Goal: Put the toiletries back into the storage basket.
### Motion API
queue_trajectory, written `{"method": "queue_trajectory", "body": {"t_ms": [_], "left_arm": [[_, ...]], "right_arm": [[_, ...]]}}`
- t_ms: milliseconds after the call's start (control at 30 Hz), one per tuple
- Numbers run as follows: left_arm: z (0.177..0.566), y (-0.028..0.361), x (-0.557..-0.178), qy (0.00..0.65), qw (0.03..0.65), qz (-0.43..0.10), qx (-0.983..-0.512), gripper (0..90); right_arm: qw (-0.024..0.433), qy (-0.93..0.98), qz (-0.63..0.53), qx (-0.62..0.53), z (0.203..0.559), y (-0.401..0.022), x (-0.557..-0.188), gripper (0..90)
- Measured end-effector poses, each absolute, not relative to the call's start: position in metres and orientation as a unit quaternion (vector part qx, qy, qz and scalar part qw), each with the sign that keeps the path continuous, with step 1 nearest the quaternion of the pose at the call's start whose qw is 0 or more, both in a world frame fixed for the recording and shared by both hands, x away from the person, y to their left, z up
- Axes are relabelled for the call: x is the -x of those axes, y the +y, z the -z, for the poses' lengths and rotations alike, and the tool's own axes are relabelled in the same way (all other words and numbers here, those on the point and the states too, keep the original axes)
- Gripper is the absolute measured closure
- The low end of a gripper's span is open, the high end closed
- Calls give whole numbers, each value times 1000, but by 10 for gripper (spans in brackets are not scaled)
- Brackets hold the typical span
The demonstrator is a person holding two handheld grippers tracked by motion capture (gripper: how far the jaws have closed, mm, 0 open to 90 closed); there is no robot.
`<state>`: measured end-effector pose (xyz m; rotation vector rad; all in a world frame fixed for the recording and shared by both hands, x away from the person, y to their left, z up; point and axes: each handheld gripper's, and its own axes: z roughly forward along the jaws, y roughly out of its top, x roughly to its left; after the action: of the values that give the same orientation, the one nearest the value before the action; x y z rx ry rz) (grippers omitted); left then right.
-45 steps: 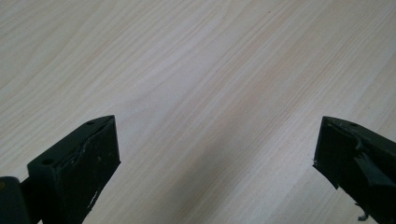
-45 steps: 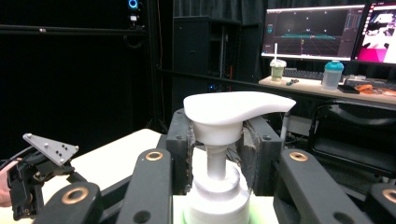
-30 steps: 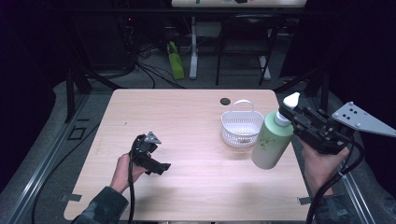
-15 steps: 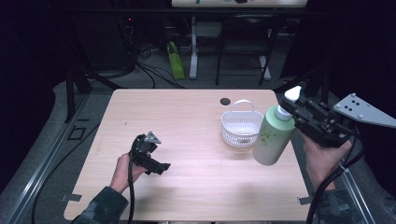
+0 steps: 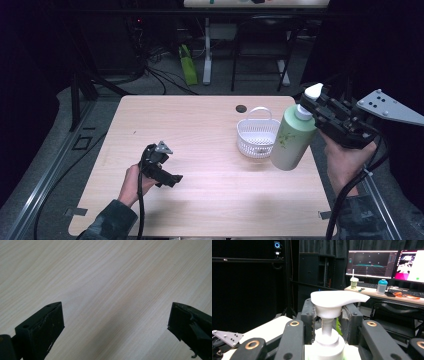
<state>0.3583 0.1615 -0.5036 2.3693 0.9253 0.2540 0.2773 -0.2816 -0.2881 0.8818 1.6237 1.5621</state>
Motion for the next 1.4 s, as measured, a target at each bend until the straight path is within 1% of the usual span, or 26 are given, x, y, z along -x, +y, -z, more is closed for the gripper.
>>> {"method": "queue_trajectory", "body": {"t_ms": [467, 1400], "left_arm": [[503, 161, -358, 345, 289, -96, -888, 1], [503, 160, -358, 343, 287, -96, -889, 1]], "right_arm": [[360, 625, -602, -344, 278, -279, -286, 674], [368, 619, -600, -349, 257, -266, -321, 674]]}}
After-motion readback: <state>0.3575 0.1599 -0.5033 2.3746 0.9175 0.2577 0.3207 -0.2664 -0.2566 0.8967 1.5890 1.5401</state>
